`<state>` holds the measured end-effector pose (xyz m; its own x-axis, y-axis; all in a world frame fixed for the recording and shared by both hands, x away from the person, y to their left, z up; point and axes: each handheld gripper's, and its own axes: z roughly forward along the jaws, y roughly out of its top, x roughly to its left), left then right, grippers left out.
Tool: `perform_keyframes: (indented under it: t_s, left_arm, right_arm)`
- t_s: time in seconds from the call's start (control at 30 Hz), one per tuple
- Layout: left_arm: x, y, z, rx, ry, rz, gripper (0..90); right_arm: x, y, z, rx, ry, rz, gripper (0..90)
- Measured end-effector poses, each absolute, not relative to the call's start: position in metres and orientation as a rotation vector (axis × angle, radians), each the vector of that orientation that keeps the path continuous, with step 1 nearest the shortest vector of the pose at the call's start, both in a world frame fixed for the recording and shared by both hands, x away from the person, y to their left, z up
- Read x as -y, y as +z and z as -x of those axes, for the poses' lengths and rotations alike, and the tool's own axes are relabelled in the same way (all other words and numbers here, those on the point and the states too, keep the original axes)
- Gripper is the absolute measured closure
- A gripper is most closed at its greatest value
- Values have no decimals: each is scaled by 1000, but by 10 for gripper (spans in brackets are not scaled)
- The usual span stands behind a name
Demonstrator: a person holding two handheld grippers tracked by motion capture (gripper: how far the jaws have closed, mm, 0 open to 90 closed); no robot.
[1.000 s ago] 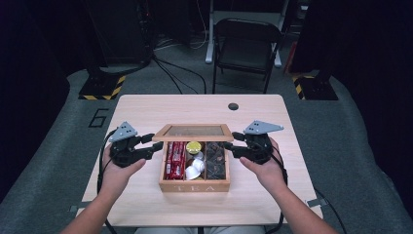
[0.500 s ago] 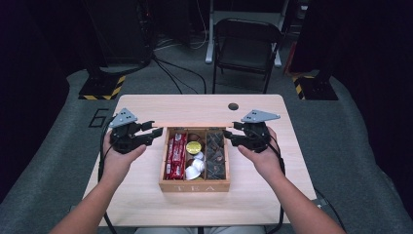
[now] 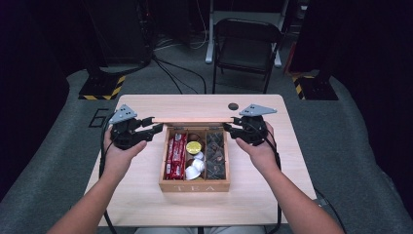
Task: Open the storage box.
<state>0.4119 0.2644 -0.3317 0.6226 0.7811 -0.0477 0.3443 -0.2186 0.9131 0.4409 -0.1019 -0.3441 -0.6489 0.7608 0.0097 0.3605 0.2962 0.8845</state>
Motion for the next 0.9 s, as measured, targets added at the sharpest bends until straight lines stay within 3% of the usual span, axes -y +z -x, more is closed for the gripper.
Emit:
perform_keyframes:
  t_s: [0.17,0.63,0.7,0.9]
  left_arm:
    - [-262,-338,-421,-939,540,-1823,508]
    - [-259,-343,-438,-959,575,-1815,594]
    - [-259,-341,-441,-962,572,-1819,596]
    - [-259,-338,-448,-971,568,-1804,601]
  right_arm:
    - [102,-343,-443,-2155,1304,-997,591]
    - [102,-339,-452,-2132,1331,-1019,591]
    - [102,-338,-454,-2123,1329,-1028,534]
    - [102,-342,-462,-2116,1296,-1052,506]
